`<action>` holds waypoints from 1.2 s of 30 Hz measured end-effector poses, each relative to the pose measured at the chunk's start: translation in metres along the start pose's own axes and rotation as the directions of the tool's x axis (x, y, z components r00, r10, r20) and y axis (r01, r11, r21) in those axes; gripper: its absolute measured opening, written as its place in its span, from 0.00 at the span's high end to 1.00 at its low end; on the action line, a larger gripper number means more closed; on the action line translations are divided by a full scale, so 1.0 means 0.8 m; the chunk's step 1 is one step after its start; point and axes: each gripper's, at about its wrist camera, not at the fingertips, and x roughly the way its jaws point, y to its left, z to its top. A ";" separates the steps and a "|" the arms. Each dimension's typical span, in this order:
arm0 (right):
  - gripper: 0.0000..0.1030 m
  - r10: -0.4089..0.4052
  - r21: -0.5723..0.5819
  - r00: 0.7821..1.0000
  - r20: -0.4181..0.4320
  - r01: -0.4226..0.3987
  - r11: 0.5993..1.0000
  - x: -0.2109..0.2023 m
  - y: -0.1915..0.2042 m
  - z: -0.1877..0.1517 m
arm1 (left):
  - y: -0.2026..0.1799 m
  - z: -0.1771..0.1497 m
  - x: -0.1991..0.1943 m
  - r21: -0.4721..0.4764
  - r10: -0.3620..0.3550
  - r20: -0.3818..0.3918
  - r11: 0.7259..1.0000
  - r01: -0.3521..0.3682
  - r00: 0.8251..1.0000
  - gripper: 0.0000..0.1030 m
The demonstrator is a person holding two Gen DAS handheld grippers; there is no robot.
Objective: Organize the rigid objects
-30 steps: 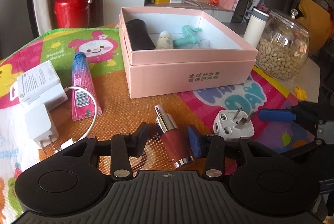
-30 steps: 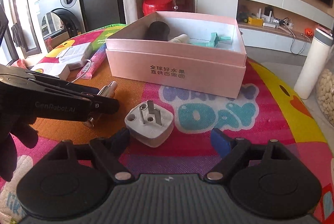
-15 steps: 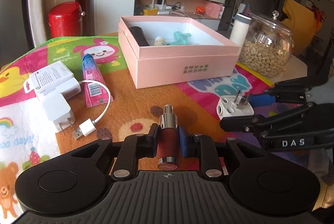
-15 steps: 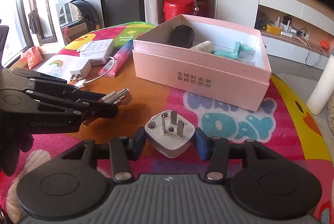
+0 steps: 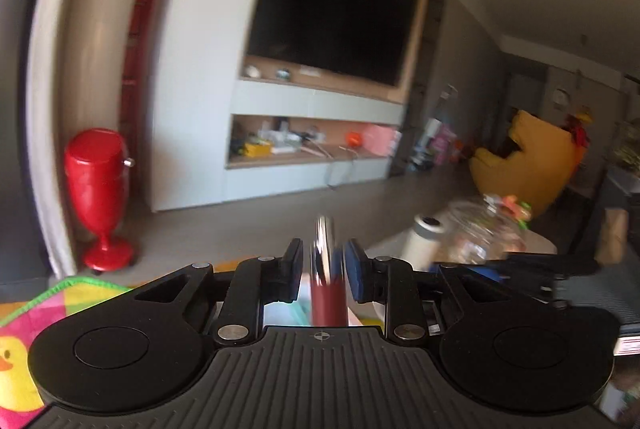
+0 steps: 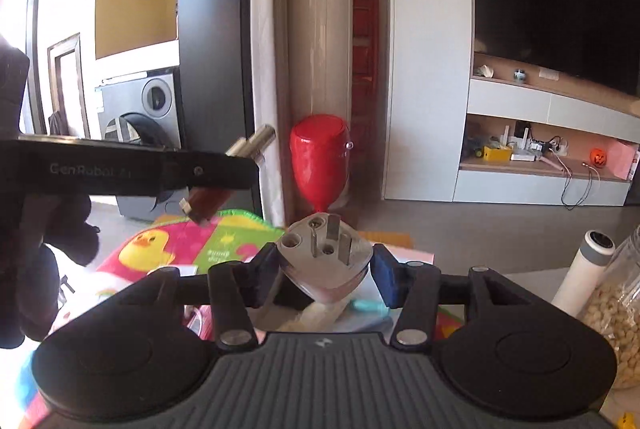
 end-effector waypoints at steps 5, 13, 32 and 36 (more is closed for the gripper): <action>0.21 -0.111 0.102 0.993 0.041 0.106 0.989 -0.002 -0.033 -0.002 | 0.044 -0.053 0.004 -0.127 0.053 -0.059 0.990 -0.060 0.997 0.74; 0.19 -0.140 0.050 0.988 -0.068 0.144 0.988 0.027 -0.006 -0.089 | 0.146 -0.150 -0.033 -0.233 0.333 -0.228 0.894 -0.383 0.915 0.74; 0.19 0.199 -0.054 0.926 -0.319 -0.228 0.972 0.165 0.200 -0.113 | 0.208 -0.192 -0.102 -0.133 0.451 -0.263 0.858 -0.495 0.853 0.74; 0.19 0.217 -0.082 0.919 -0.331 -0.257 0.963 0.178 0.221 -0.124 | 0.213 -0.193 -0.102 -0.151 0.449 -0.265 0.855 -0.496 0.853 0.74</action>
